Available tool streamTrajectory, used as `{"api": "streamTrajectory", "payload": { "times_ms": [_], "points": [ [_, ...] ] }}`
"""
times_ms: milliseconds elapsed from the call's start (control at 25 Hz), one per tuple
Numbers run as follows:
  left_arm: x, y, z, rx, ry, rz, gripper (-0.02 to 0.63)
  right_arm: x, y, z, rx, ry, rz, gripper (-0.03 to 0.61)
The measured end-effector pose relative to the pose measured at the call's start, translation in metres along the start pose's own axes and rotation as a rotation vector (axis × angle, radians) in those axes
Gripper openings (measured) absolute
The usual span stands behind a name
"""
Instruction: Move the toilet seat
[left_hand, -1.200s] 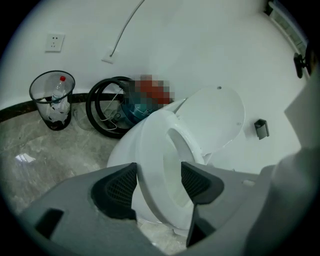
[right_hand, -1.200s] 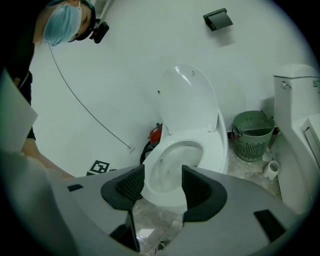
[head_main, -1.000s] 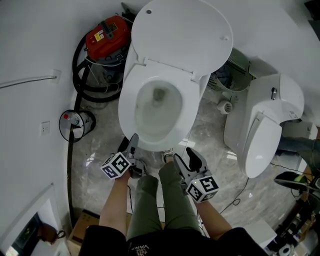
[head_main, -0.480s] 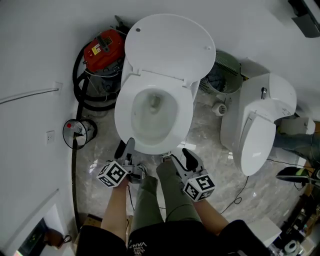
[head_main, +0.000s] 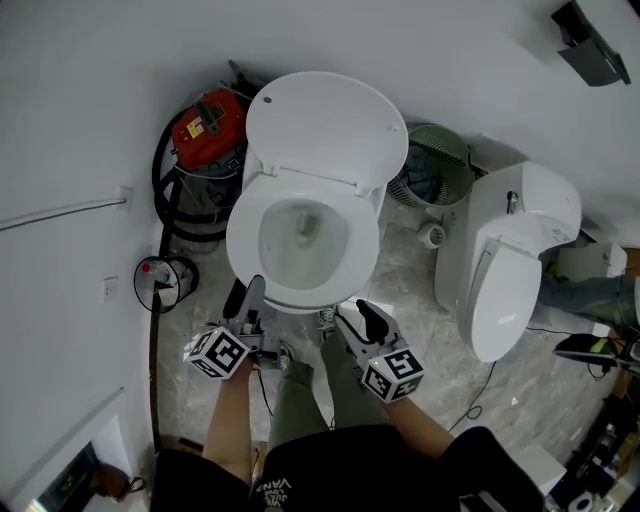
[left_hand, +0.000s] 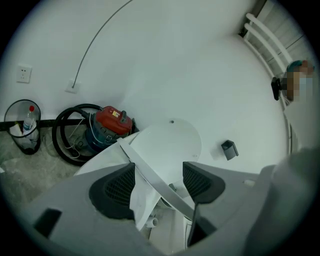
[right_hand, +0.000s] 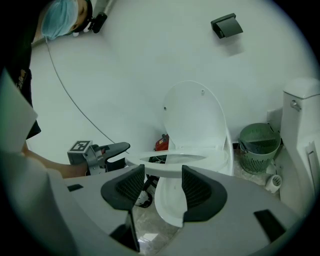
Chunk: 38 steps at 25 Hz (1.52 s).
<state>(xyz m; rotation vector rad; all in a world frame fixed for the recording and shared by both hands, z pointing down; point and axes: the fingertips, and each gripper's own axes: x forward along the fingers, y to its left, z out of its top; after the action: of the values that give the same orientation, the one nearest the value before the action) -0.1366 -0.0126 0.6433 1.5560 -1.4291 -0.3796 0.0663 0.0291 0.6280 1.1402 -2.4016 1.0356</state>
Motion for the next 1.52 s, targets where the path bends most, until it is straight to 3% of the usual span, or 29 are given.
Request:
{"api": "streamTrajectory", "payload": {
  "times_ms": [320,640,1520],
  "points": [
    [0.022,-0.040,0.031,0.040,-0.039,-0.033,0.304,0.006,-0.003,0.040,-0.047,-0.005,0.070,0.216],
    [0.046,-0.072,0.059,0.122,-0.032,-0.097,0.296,0.013,-0.007,0.073,-0.066,-0.036,0.063,0.215],
    [0.099,-0.123,0.091,0.356,0.212,-0.252,0.324,0.045,0.001,0.170,-0.025,-0.245,-0.121,0.215]
  ]
}}
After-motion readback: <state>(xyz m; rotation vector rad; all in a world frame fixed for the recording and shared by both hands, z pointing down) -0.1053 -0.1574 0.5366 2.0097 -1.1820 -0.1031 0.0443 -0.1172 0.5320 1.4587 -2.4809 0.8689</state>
